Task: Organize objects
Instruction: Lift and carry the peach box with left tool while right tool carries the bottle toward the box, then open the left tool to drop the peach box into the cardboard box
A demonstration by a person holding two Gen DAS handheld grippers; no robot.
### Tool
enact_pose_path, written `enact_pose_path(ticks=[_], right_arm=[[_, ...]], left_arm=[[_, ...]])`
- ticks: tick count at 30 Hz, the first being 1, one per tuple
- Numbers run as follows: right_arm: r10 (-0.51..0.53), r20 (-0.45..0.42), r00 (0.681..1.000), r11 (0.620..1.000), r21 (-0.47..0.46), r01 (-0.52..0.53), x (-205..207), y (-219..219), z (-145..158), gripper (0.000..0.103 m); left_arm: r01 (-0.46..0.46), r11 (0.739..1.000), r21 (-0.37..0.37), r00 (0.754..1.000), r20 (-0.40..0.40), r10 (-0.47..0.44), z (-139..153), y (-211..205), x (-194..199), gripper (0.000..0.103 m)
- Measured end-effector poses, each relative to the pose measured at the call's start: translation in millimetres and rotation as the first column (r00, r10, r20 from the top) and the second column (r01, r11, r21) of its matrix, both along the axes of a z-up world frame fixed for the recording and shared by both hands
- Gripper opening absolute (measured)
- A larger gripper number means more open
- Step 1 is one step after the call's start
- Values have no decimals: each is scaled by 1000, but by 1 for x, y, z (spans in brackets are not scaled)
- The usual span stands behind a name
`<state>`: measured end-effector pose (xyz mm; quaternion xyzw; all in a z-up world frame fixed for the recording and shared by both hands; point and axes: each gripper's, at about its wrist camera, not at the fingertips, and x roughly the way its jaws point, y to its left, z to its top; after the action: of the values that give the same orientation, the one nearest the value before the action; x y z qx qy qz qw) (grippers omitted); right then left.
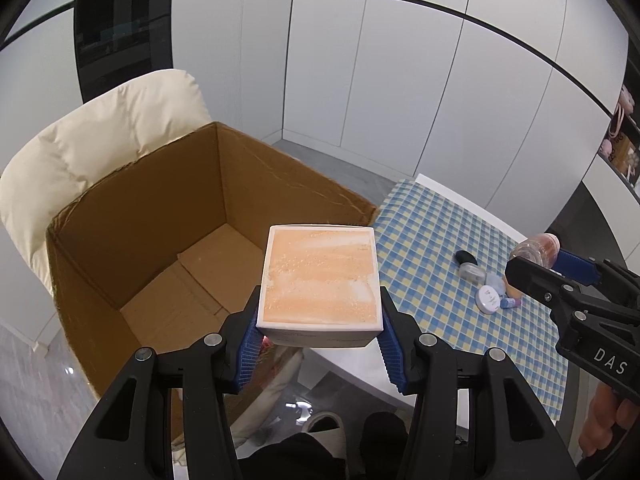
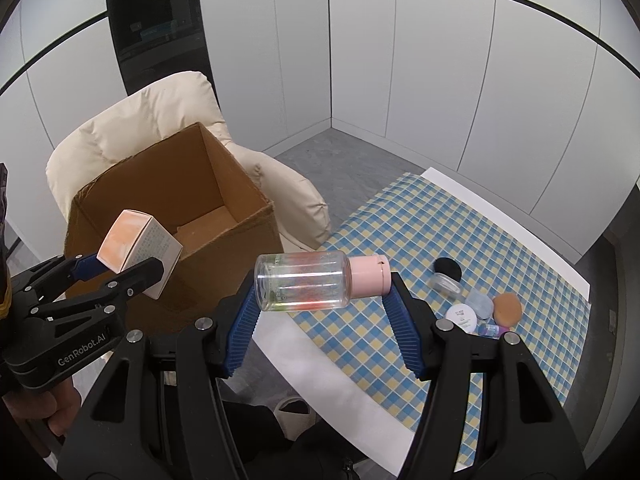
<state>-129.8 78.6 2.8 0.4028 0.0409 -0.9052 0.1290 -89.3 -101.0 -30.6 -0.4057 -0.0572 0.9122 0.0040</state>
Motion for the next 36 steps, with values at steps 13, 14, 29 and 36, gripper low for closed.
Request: enact_pose_path(ticks=[13,14,29,36], right_arm=[[42,-4,999,999,2,-42,-2,-24,0,63],[46,-4,999,999,3,-46,-1,-26,0,63],[90,-5,996,996,6,-90,-2,-47,-1,63],[119,-3,993,993,8,-119,-2,-64,-1,63]], left_arm=[[-49,999,-9,999,6,49,0,-21,6,52],[-54,999,-7,999,8,54,0,-23,6,52],[-97,995,-13,995,15,97,-3,-47,10,52],[-126,992,-16,992,23,126,-7,-66,13,52]])
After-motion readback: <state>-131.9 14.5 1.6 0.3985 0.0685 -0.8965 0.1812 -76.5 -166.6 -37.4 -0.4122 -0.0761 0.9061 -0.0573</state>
